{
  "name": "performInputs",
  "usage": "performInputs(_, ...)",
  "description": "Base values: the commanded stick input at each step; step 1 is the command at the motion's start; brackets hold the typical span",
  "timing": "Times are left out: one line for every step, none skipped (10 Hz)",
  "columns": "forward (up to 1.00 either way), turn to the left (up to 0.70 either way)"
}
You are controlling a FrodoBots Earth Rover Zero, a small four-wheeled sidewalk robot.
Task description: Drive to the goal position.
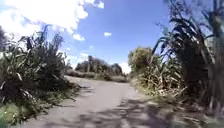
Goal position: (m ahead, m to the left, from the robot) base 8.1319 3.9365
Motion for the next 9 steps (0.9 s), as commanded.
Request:
performInputs(0.85, 0.0)
performInputs(0.85, 0.0)
performInputs(0.85, 0.0)
performInputs(0.85, 0.0)
performInputs(0.85, 0.0)
performInputs(0.85, 0.0)
performInputs(0.85, 0.0)
performInputs(0.85, 0.02)
performInputs(0.85, 0.14)
